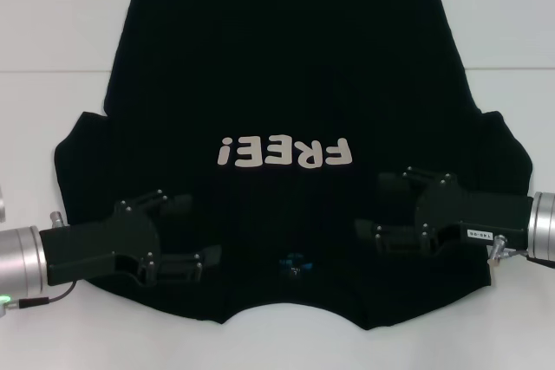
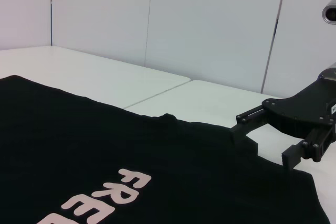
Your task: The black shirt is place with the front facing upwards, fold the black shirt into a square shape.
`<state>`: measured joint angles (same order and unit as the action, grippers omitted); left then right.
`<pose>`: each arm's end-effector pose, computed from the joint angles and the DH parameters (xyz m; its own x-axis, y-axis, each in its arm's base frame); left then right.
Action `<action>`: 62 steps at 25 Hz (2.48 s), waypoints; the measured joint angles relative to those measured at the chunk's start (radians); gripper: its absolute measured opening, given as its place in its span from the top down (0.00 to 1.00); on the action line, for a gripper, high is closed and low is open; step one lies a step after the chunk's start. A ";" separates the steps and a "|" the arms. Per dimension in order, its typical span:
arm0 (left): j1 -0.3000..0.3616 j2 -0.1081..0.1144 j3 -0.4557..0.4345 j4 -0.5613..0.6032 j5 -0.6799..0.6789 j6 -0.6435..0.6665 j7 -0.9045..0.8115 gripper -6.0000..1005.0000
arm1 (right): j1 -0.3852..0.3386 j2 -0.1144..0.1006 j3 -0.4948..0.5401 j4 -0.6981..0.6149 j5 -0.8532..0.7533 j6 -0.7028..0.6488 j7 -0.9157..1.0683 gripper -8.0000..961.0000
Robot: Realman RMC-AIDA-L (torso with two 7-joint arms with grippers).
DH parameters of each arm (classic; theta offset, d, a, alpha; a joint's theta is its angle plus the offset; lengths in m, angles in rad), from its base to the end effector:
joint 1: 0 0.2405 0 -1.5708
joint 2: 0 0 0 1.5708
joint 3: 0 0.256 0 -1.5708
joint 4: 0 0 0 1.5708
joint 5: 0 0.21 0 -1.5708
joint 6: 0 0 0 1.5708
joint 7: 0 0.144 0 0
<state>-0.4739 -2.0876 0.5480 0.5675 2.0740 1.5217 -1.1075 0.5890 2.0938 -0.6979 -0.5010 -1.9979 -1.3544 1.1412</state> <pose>-0.2985 0.3081 -0.0087 0.8347 0.2454 0.4930 0.4156 -0.8680 -0.2718 0.2656 0.3454 -0.0353 0.8670 -0.2276 -0.4434 -0.3733 -0.8860 -0.2751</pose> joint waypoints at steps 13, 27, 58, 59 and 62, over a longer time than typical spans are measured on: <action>0.000 0.000 0.001 0.000 0.000 0.000 0.000 0.05 | 0.000 0.000 0.000 0.009 0.005 0.000 0.000 0.05; -0.072 0.160 -0.031 -0.025 0.025 -0.050 -1.018 0.05 | -0.002 -0.001 0.009 0.012 0.005 0.002 0.007 0.05; -0.076 0.174 -0.080 -0.133 0.097 -0.452 -1.328 0.05 | -0.007 -0.003 0.002 0.025 0.005 0.018 0.022 0.05; -0.076 0.172 -0.080 -0.133 0.097 -0.453 -1.328 0.05 | -0.008 -0.003 0.001 0.025 0.005 0.018 0.022 0.05; -0.078 0.165 -0.080 -0.133 0.097 -0.459 -1.326 0.05 | -0.008 -0.003 0.001 0.025 0.005 0.017 0.022 0.05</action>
<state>-0.5520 -1.9228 0.4683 0.4342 2.1706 1.0626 -2.4339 0.5814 2.0908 -0.6965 -0.4757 -1.9933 -1.3372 1.1628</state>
